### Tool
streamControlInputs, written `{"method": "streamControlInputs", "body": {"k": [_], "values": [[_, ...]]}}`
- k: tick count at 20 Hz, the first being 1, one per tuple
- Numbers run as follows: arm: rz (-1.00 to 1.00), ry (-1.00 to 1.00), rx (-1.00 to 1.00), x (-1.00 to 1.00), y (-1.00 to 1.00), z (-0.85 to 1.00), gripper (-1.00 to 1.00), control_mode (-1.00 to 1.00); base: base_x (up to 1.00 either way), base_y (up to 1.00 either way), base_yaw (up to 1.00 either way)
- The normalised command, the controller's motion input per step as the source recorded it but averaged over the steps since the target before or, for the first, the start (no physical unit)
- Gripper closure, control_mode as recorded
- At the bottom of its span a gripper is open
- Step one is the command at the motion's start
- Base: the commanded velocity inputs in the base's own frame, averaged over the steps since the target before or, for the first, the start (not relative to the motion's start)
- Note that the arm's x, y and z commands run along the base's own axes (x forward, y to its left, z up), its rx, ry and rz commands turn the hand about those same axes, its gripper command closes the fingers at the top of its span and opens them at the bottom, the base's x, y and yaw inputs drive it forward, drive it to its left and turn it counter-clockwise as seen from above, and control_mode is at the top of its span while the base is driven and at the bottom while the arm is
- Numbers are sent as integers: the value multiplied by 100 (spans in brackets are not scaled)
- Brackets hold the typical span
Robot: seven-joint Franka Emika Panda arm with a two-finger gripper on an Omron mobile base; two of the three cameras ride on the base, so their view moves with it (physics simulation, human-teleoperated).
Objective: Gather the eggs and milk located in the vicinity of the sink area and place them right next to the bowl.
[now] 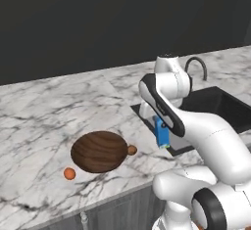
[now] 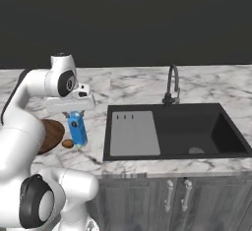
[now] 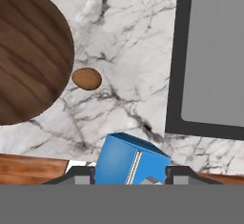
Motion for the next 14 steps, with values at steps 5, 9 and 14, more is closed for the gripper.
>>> {"method": "streamControlInputs", "body": {"k": [5, 9, 14], "values": [[0, 0, 0, 0, 0, 0, 100, 100, 0, 0, 0], [0, 0, 0, 0, 0, 0, 100, 100, 0, 0, 0], [0, 0, 0, 0, 0, 0, 100, 100, 0, 0, 0]]}}
